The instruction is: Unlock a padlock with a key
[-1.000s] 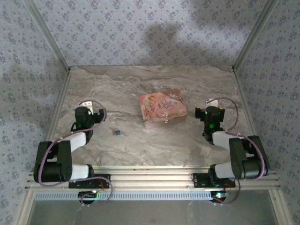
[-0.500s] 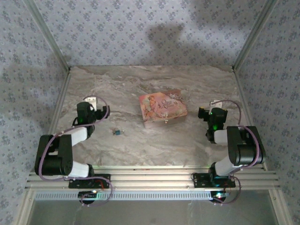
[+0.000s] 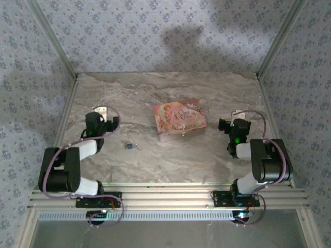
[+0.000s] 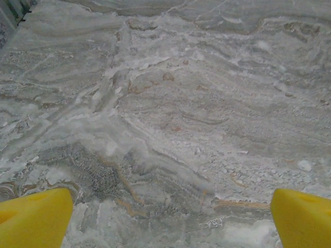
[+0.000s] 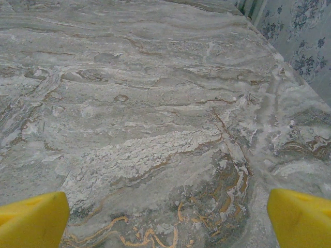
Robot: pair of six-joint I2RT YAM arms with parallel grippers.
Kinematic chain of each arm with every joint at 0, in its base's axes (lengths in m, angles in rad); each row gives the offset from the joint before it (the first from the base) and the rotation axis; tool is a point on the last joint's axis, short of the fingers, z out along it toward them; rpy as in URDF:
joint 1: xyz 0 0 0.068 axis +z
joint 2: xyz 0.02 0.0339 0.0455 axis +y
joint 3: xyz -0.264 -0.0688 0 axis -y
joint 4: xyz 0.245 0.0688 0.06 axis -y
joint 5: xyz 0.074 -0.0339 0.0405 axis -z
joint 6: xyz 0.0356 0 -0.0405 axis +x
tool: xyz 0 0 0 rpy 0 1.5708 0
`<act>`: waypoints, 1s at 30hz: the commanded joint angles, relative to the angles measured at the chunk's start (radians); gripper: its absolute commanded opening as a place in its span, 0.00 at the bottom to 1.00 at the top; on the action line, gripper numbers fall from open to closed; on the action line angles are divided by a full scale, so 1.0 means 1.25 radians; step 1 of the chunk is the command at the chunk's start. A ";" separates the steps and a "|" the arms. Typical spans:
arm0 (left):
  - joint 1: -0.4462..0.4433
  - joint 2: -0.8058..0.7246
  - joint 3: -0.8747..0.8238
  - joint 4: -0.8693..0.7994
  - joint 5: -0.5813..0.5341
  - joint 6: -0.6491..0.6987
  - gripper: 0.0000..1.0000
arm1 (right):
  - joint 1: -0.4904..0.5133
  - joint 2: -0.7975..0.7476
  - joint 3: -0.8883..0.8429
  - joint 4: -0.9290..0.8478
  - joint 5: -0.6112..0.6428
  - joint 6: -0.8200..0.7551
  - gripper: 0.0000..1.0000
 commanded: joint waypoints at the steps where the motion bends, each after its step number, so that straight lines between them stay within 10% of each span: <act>1: 0.008 0.060 -0.003 0.122 -0.022 0.009 0.98 | 0.003 -0.002 0.015 0.015 0.003 0.007 1.00; 30: 0.031 0.083 -0.055 0.221 -0.006 -0.017 0.98 | 0.003 -0.001 0.015 0.014 0.002 0.006 1.00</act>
